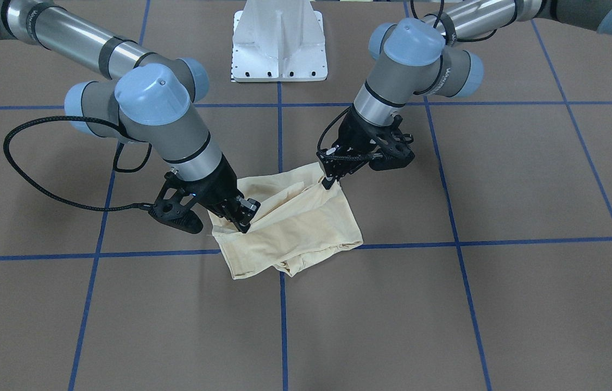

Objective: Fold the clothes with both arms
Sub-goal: 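Lay the near edge over the shirt toward the collar with both grippers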

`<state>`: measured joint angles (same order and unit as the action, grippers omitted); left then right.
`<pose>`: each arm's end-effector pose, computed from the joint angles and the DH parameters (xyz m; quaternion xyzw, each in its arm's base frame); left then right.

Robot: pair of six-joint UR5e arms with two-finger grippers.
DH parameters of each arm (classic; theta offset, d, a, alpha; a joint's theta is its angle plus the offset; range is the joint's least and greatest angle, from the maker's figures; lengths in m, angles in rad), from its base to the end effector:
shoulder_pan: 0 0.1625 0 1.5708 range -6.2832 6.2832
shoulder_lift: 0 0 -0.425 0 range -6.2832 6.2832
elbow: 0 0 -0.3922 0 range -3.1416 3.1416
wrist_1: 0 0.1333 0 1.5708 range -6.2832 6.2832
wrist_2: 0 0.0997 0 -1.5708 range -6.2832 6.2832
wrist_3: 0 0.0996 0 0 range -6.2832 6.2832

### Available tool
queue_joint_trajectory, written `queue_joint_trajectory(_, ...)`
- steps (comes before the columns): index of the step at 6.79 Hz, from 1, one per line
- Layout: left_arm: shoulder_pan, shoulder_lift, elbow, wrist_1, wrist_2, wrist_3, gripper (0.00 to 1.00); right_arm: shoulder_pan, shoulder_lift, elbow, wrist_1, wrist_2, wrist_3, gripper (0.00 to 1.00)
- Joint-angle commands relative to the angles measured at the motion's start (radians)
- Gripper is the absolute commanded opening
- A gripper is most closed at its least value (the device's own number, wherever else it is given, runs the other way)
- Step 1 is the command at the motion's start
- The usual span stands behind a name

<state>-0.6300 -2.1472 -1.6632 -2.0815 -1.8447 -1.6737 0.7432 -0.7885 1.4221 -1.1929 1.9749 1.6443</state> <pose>0.4755 -0.4783 0.2201 0.0340 0.5615 -0.2241 0.7958 -0.4857 -0.5742 0.1958 -0.0098 -0.5059 0.2511 0.8252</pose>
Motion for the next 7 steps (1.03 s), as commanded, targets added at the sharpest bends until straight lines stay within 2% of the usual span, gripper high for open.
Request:
queue_joint_trajectory(1, -0.011, -0.007, 0.02, -0.006, 0.001, 0.002, 0.0, -0.001, 0.057, -0.095, 0.006, -0.016, 0.002, 0.0)
queue_joint_trajectory(7, -0.016, -0.01, 0.049, -0.008, -0.001, -0.003, 0.0, -0.025, 0.066, -0.14, 0.009, -0.025, 0.003, 0.0)
